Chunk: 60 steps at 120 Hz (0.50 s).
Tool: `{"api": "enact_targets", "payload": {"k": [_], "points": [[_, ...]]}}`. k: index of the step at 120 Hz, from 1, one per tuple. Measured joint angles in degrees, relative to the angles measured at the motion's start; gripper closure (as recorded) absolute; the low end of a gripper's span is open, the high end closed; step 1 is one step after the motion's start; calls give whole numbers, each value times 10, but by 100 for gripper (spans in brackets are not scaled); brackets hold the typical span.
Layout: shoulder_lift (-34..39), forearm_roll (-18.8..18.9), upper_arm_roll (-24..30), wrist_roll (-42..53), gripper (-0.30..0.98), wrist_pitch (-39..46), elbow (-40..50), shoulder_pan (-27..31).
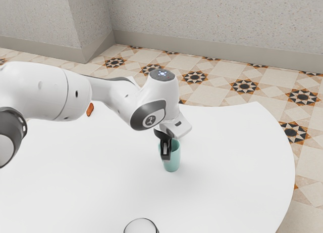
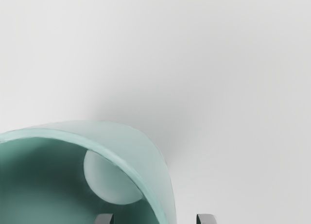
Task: Place the right cup onto the left cup
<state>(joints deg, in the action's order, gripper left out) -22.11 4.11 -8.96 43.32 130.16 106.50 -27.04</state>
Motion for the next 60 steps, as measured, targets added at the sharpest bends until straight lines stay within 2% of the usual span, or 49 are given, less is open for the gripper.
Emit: {"api": "enact_targets", "payload": {"k": [22, 60], "points": [[-3, -14, 0, -6, 70, 14, 0, 2], [5, -20, 0, -15, 77, 19, -1, 1]]}}
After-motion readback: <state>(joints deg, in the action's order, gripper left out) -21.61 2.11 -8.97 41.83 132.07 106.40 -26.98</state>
